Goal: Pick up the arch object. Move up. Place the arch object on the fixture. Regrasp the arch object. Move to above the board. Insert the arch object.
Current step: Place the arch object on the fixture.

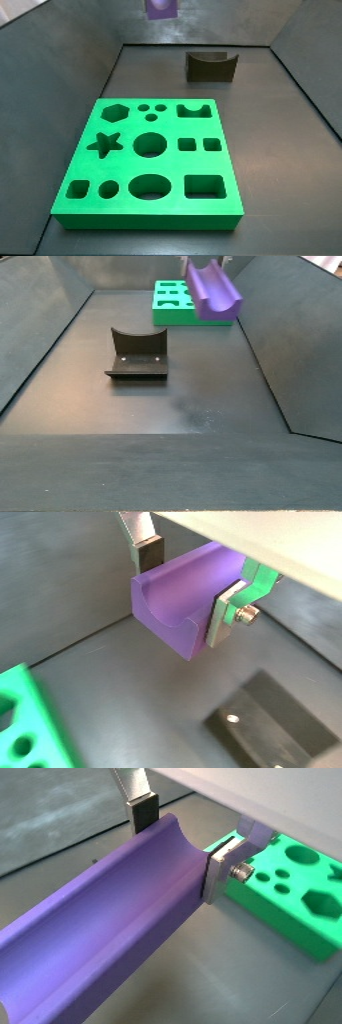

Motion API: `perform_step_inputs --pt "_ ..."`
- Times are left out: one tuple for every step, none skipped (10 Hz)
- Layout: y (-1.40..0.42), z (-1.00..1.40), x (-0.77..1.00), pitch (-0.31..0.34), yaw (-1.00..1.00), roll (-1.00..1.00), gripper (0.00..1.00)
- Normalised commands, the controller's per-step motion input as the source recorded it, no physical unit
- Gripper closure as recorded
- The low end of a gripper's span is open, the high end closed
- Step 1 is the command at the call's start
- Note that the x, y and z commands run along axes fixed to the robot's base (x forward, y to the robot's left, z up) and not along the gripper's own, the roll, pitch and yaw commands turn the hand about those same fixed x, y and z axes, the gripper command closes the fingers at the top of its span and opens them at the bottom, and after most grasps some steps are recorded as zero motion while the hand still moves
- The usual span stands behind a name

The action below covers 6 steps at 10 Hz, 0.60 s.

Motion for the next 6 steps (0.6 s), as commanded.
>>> perform_step_inputs --pt "0.46 0.01 1.0 -0.029 -0.83 -0.03 1.0" --pt "0.31 0.0 1.0 -0.001 -0.42 -0.03 1.0" --pt "0.26 0.0 1.0 0.012 -0.28 -0.03 1.0" --pt "0.17 0.0 0.94 0.035 -0.14 -0.04 1.0" --pt "0.13 0.0 0.82 0.05 -0.09 -0.04 1.0" --pt "0.08 0.0 0.66 0.073 -0.06 -0.04 1.0"
